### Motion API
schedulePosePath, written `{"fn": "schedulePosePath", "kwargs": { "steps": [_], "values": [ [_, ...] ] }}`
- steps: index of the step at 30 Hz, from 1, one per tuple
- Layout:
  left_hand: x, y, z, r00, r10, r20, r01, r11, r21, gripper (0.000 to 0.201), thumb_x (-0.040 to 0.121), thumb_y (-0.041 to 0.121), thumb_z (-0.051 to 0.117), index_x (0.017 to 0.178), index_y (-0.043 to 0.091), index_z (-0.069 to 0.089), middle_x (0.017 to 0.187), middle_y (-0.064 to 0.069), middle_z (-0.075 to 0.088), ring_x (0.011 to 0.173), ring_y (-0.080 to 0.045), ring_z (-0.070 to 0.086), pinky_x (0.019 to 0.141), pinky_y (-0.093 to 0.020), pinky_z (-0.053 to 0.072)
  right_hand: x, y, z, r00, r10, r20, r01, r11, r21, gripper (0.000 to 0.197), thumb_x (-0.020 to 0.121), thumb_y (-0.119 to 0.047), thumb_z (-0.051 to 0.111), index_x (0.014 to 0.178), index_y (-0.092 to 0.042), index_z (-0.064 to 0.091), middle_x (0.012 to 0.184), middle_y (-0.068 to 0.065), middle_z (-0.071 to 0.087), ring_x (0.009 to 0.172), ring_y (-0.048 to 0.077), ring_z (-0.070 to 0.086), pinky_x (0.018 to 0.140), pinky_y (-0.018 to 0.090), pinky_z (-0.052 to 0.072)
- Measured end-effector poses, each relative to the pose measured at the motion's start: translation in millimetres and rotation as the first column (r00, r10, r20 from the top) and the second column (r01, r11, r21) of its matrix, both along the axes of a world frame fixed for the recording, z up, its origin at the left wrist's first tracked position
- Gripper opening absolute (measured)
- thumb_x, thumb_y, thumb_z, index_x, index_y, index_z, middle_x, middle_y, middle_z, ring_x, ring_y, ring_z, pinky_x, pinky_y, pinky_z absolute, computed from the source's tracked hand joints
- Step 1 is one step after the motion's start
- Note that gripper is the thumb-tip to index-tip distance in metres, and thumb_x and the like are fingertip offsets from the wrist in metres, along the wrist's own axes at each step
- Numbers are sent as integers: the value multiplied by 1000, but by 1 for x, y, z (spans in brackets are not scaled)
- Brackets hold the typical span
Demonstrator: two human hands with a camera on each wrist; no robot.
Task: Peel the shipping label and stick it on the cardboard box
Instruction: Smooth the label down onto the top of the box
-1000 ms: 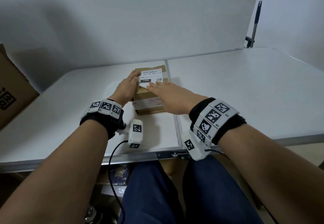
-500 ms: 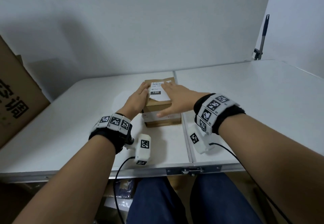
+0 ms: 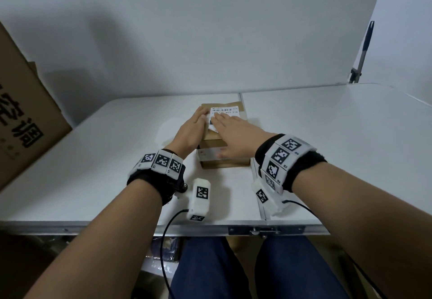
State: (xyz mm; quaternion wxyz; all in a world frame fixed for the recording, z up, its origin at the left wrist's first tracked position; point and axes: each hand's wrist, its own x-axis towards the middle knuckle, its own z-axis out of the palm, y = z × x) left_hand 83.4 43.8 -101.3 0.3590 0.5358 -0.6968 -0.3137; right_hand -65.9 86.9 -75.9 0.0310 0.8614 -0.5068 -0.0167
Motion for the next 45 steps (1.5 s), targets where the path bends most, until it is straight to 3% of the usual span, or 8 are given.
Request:
{"fn": "schedulePosePath", "kwargs": {
  "steps": [14, 23, 26, 28, 32, 35, 40, 45],
  "values": [
    [0, 7, 7, 994, 5, -110, 5, 996, 90, 44, 103, 26, 29, 145, 24, 41, 161, 8, 22, 146, -13, 27, 119, -39, 25, 8, 31, 4, 992, 68, 107, -66, 998, -17, 69, 94, -16, 46, 153, -6, 11, 163, 8, 7, 149, 21, 13, 121, 34, 14],
    [0, 18, 19, 996, -34, -86, 46, 990, 137, 46, 103, 26, 29, 149, 28, 34, 160, 14, 18, 147, -9, 21, 118, -40, 27, -10, 43, -1, 974, 55, 219, -54, 998, -9, 62, 96, -18, 45, 153, -20, 21, 162, 0, 17, 147, 20, 21, 120, 36, 18],
    [0, 21, 22, 994, -48, -98, 65, 982, 178, 44, 103, 29, 28, 147, 32, 36, 150, 29, 27, 137, -4, 32, 96, -26, 47, -20, 47, -3, 971, 15, 240, -17, 1000, 6, 62, 96, -26, 47, 153, -22, 21, 161, -3, 18, 148, 19, 19, 120, 34, 18],
    [0, 23, 23, 993, -50, -104, 70, 979, 191, 43, 103, 29, 27, 145, 35, 36, 141, 33, 30, 127, -1, 35, 79, -19, 47, -26, 53, -2, 972, 13, 235, -12, 1000, -2, 62, 97, -27, 47, 153, -21, 20, 161, -4, 18, 148, 17, 17, 118, 31, 15],
    [1, 22, 23, 994, -48, -99, 68, 976, 208, 44, 103, 31, 27, 147, 36, 33, 145, 24, 29, 130, -3, 34, 88, -23, 48, -39, 59, 1, 962, -41, 272, 36, 999, 21, 61, 97, -28, 47, 153, -25, 21, 161, -8, 19, 148, 12, 18, 116, 28, 20],
    [0, 22, 22, 993, -54, -103, 76, 973, 219, 44, 103, 32, 26, 146, 39, 33, 140, 29, 30, 124, -1, 36, 81, -19, 48, -48, 60, 0, 949, -81, 304, 71, 996, 46, 61, 97, -27, 48, 152, -28, 23, 161, -9, 19, 147, 12, 22, 113, 34, 29],
    [4, 14, 18, 995, -58, -87, 76, 973, 219, 46, 102, 37, 28, 148, 39, 29, 159, 25, 11, 141, -4, 26, 109, -33, 39, -51, 59, -1, 933, -132, 336, 118, 991, 61, 60, 96, -23, 47, 151, -28, 26, 160, -8, 21, 141, 18, 34, 110, 36, 32],
    [2, 15, 18, 992, -52, -118, 79, 970, 232, 45, 103, 35, 28, 147, 41, 32, 154, 27, 20, 139, -1, 28, 98, -27, 44, -57, 57, 3, 918, -172, 358, 151, 985, 85, 54, 97, -24, 47, 149, -29, 32, 158, -9, 28, 138, 18, 38, 108, 38, 36]
  ]
}}
